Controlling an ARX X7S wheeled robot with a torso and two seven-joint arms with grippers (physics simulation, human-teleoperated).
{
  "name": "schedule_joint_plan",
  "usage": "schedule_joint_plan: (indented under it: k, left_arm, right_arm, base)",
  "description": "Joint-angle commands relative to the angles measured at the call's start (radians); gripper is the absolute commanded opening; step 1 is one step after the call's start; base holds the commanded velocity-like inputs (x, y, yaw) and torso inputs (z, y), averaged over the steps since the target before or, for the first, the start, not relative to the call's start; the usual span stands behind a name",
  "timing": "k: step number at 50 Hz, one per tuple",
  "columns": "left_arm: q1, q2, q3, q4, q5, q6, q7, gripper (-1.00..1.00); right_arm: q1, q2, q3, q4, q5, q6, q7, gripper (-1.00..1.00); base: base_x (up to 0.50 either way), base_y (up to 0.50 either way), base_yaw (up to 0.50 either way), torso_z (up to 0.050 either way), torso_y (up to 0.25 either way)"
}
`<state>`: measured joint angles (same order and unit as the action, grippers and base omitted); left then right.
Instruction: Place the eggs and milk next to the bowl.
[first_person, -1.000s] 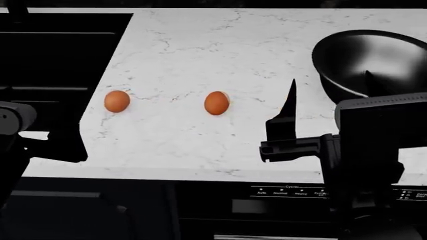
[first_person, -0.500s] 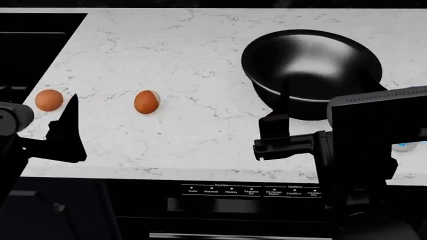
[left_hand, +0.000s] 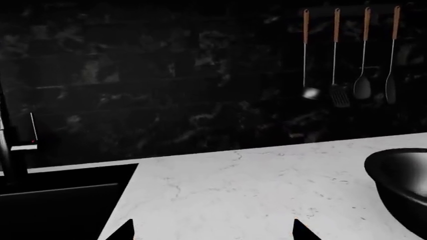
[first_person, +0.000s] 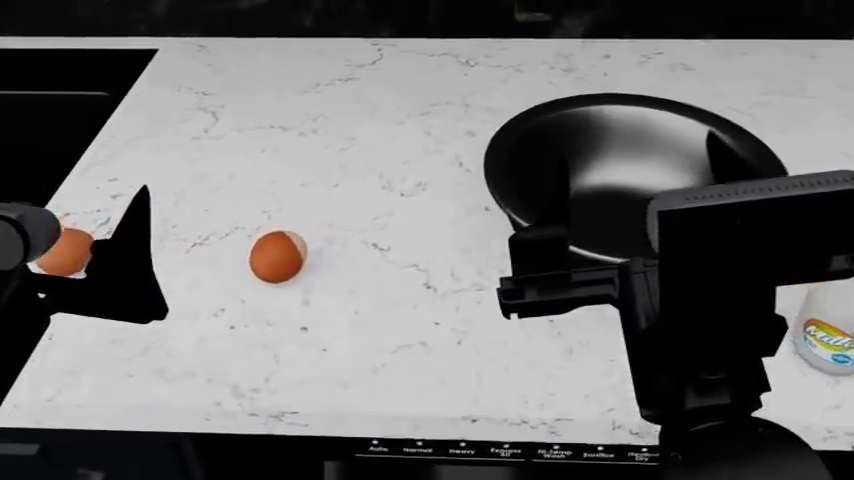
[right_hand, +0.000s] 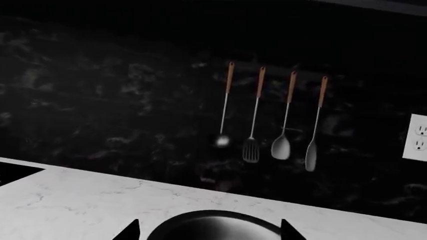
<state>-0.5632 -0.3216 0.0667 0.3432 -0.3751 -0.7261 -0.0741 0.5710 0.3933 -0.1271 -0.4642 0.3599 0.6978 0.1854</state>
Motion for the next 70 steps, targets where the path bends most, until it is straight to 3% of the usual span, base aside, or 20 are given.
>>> schedule_joint_plan:
  k: [1, 25, 43, 70]
  left_arm:
    - [-0.016, 0.03, -0.029, -0.016, 0.002, 0.004, 0.005, 1.0]
    - [-0.015, 0.023, -0.027, -0.011, -0.009, 0.003, -0.003, 1.0]
    - [-0.006, 0.012, -0.029, -0.011, -0.024, -0.009, -0.004, 1.0]
    - [-0.113, -0.163, -0.017, 0.111, -0.233, -0.549, 0.058, 1.0]
  right_arm:
    - [-0.008, -0.014, 0.037, -0.007, 0.001, -0.002, -0.023, 1.0]
    - [0.007, -0.015, 0.013, -0.001, 0.002, -0.005, -0.026, 1.0]
    - [0.008, -0.017, 0.008, 0.001, 0.008, -0.01, -0.023, 1.0]
    - [0.007, -0.008, 0.013, -0.027, 0.033, 0.007, -0.019, 1.0]
  base:
    - [0.35, 0.0, 0.0, 0.0, 0.0]
    - [0.35, -0.11, 0.0, 0.0, 0.0]
    - [0.01, 0.0, 0.0, 0.0, 0.001]
    - [0.0, 0.0, 0.0, 0.0, 0.0]
